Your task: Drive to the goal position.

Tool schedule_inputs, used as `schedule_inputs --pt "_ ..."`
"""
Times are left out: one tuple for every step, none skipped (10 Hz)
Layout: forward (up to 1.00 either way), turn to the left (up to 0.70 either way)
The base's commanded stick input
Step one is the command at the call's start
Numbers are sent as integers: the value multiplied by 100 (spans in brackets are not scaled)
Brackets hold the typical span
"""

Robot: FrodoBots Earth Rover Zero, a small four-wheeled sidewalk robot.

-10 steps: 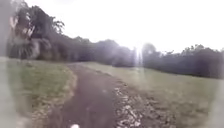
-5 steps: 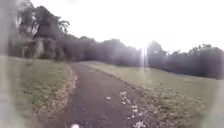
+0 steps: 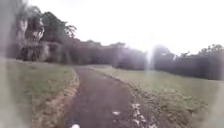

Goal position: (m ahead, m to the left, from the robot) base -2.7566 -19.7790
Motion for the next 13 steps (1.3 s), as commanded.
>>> schedule_inputs --pt "85 0" --pt "85 0" --pt "85 -2" --pt "85 -9" --pt "85 -21" --pt "85 -33" --pt "85 -21" --pt "85 -10" --pt "85 0" --pt "85 0" --pt "85 0" --pt "85 1" --pt "85 20"
